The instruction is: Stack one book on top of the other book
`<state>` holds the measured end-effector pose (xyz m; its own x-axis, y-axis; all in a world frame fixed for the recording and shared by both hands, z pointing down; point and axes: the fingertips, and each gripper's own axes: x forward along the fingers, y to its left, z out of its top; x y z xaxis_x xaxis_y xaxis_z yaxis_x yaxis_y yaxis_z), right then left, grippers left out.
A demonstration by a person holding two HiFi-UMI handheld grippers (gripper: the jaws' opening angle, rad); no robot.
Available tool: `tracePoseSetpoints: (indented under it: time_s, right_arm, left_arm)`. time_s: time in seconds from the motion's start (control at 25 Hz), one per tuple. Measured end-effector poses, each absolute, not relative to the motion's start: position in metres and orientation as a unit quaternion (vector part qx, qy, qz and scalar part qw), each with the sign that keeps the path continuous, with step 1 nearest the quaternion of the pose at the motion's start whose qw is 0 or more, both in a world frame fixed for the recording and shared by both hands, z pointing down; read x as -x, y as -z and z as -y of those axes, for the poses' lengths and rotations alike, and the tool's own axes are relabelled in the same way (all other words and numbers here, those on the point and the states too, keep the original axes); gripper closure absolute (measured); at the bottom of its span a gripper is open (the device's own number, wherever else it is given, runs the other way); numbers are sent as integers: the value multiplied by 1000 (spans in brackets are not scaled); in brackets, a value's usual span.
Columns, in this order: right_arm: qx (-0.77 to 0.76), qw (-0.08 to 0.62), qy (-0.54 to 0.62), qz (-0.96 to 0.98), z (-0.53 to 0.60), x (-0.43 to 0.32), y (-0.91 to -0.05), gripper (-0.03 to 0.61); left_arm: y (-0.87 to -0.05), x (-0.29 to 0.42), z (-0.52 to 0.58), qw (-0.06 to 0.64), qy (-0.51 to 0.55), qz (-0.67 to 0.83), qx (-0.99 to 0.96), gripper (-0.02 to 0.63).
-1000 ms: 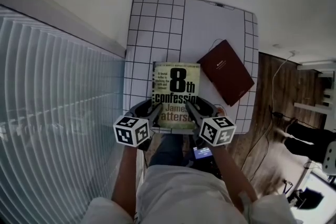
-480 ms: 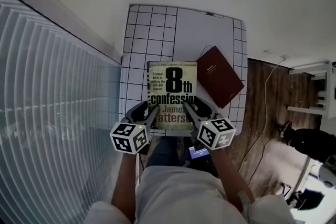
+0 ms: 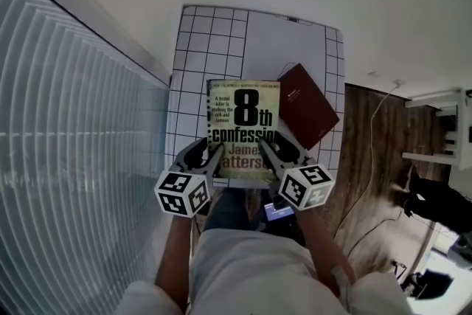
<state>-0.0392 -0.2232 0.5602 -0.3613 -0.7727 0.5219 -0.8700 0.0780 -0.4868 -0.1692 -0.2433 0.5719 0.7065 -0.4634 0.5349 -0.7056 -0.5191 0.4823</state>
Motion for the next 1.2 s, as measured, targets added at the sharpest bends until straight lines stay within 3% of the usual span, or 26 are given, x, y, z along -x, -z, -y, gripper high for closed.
tracePoseSetpoints:
  time_s: [1.2]
  right_arm:
    - [-477,107,-387,782,223,-101,-576,399]
  left_arm:
    - [-588,30,208,391,-153,443,-792,439]
